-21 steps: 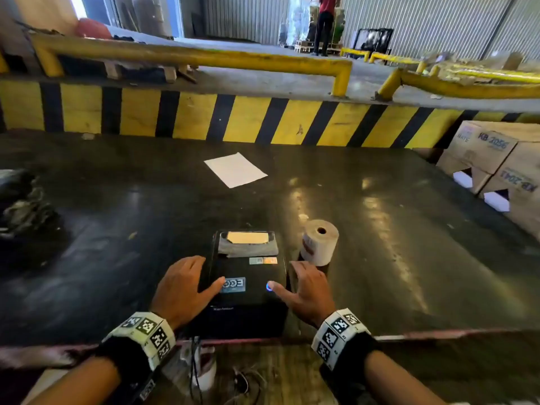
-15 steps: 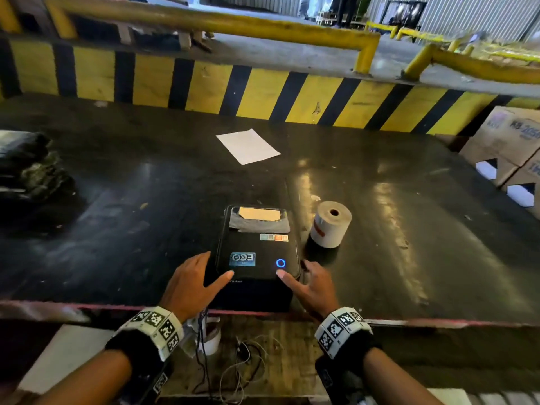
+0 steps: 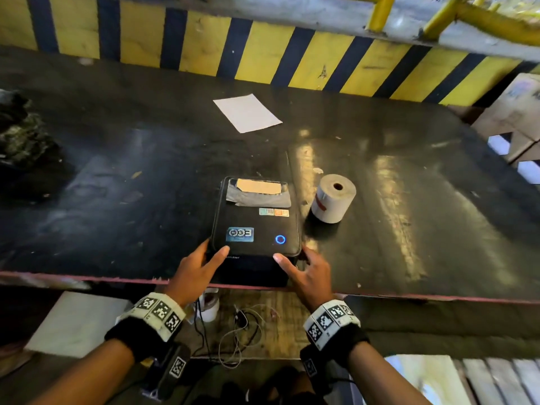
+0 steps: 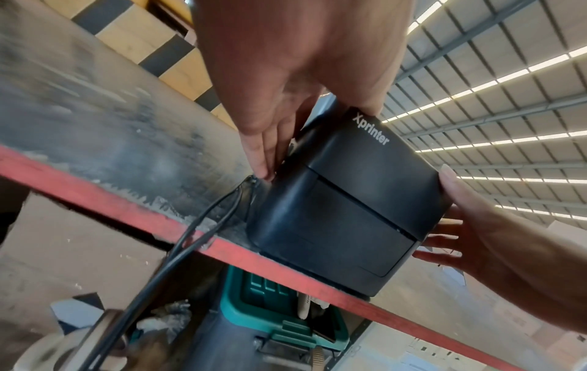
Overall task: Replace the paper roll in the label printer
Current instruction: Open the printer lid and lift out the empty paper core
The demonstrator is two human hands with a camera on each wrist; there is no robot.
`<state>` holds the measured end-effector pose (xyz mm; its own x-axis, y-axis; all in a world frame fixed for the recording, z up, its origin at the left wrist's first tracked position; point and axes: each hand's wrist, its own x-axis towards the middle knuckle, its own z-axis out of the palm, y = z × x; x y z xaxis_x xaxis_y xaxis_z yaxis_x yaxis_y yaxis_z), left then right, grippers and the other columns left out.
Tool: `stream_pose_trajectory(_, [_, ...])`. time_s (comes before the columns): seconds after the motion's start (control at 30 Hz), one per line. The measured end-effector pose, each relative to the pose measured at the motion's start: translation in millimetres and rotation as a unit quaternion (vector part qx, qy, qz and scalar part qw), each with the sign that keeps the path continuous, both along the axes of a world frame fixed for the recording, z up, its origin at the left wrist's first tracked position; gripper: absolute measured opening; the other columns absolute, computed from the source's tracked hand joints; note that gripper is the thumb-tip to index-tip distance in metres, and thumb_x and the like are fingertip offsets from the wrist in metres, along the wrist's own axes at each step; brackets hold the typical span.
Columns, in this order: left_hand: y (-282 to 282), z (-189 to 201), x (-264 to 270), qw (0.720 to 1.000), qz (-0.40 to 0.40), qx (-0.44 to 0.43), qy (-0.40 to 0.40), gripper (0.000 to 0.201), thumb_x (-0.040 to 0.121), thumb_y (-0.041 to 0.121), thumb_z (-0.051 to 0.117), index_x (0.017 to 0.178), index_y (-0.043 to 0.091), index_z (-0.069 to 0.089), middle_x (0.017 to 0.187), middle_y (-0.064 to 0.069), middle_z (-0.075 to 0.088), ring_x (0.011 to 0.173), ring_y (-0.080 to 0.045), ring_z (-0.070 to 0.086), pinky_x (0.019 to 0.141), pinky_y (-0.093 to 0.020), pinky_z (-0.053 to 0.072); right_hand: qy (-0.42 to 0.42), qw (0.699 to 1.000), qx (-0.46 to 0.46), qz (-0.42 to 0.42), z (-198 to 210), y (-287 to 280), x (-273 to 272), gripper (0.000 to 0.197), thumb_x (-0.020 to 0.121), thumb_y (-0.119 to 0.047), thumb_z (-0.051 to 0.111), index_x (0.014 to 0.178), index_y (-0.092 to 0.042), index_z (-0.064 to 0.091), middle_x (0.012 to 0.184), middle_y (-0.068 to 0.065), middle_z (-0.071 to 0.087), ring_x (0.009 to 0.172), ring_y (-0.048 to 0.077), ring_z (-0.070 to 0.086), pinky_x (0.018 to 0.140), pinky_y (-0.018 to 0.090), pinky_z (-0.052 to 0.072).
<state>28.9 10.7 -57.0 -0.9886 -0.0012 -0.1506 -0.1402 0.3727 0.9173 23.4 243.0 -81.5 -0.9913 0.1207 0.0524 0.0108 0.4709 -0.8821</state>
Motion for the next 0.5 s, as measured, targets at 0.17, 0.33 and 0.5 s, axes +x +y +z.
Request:
stream_pose_trajectory(0.17, [0.6,-1.5,-2.4,1.000,0.001,0.009,-0.011,0.049,0.089,0.041,0.050,0.133,0.019,0.045,0.115,0.005,0.058,0.106,-0.010,0.054,0.088,-0.022,0.041,0.032,0.999,0.008,-0.019,-7.9,1.6,-5.0,0.071,0.059,-0.078,0.061,0.110,-0.028,0.065,0.095,0.001,0.071,0.090,0.015,0.065,0.083,0.042,0.054])
stream_pose_trajectory(0.33, [-4.5,-4.7,-5.5,1.000,-0.012,0.009,-0.008,0.059,0.088,0.042,0.049,0.141,0.023,0.032,0.121,0.003,0.054,0.110,-0.012,0.052,0.094,-0.027,0.043,0.061,0.998,0.002,-0.023,-11.5,1.8,-6.6,0.067,0.060,-0.075,0.063,0.103,-0.024,0.068,0.088,0.002,0.070,0.082,0.015,0.064,0.078,0.042,0.055])
stream_pose_trajectory(0.5, [-10.2,-8.0,-8.2,0.999,-0.039,0.013,0.000,0.058,0.089,0.051,0.040,0.142,0.028,0.029,0.120,0.007,0.051,0.108,-0.008,0.050,0.092,-0.024,0.043,0.076,0.997,0.022,0.009,-1.6,9.1,-12.2,0.058,0.061,-0.071,0.066,0.096,-0.024,0.071,0.081,0.000,0.071,0.073,0.011,0.063,0.068,0.037,0.056])
